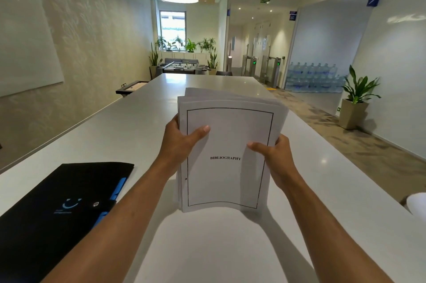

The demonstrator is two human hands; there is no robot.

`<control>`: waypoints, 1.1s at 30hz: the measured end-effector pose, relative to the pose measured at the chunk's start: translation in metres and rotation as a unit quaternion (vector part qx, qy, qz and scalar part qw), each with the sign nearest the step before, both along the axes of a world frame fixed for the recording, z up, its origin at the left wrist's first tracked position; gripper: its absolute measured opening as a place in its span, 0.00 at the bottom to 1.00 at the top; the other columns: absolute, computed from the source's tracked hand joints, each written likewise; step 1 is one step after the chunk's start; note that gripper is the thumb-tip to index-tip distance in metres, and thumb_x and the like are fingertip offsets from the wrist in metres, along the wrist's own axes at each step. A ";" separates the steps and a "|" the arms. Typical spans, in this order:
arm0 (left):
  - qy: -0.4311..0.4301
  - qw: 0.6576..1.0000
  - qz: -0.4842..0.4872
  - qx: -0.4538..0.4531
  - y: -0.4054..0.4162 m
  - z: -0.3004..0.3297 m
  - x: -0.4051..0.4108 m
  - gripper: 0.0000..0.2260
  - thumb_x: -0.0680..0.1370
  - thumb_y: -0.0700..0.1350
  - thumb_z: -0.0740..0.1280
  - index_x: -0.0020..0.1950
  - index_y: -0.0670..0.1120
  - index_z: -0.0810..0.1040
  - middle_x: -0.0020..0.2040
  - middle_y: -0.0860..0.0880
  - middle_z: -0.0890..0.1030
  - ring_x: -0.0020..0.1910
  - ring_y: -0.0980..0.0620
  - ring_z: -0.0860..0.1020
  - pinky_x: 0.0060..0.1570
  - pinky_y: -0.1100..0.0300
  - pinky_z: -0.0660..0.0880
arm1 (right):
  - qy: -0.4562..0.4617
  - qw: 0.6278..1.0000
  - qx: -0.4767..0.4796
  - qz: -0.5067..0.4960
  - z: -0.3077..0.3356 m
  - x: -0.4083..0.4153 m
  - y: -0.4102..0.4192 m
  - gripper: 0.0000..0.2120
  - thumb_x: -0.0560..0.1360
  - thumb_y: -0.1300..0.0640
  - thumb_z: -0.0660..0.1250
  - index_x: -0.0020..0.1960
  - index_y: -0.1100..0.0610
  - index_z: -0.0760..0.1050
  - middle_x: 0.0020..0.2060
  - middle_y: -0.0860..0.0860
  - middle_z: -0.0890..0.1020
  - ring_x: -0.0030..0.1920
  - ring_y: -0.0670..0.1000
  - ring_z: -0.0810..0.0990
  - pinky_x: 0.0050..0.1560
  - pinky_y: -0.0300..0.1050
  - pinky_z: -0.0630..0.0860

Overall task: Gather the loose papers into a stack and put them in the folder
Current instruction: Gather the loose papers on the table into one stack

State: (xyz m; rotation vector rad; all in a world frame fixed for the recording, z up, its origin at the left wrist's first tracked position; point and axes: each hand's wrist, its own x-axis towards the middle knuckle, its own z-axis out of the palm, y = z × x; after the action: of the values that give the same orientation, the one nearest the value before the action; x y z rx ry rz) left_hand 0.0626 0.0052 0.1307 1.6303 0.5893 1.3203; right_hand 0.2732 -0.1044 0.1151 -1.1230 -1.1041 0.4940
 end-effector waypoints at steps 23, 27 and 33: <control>-0.020 0.994 -0.008 -0.104 -0.016 -0.059 -0.004 0.16 0.69 0.57 0.75 0.53 0.51 0.82 0.48 0.54 0.86 0.47 0.55 0.84 0.42 0.65 0.78 | 0.016 0.999 -0.020 -0.042 -0.066 -0.003 -0.008 0.22 0.65 0.62 0.67 0.58 0.50 0.74 0.51 0.48 0.83 0.51 0.48 0.83 0.46 0.41 0.80; -0.025 0.993 -0.024 -0.116 -0.019 -0.062 -0.001 0.16 0.69 0.55 0.76 0.55 0.53 0.82 0.50 0.55 0.86 0.49 0.56 0.83 0.43 0.67 0.78 | 0.017 0.998 -0.032 -0.049 -0.066 -0.006 -0.006 0.21 0.65 0.62 0.66 0.57 0.49 0.74 0.52 0.48 0.82 0.51 0.47 0.82 0.47 0.40 0.79; -0.004 0.993 0.081 -0.084 -0.021 -0.072 0.009 0.05 0.73 0.47 0.75 0.48 0.53 0.83 0.45 0.54 0.86 0.45 0.56 0.84 0.45 0.60 0.79 | 0.026 0.996 -0.047 -0.078 -0.075 -0.013 -0.003 0.20 0.74 0.68 0.63 0.53 0.42 0.73 0.47 0.39 0.83 0.48 0.41 0.82 0.43 0.35 0.80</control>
State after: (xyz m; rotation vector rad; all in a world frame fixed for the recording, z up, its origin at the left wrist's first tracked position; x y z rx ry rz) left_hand 0.0713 -0.0162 0.0584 1.4635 0.8199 1.3558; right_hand 0.2604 -0.1078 0.0397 -1.2617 -0.9481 0.4532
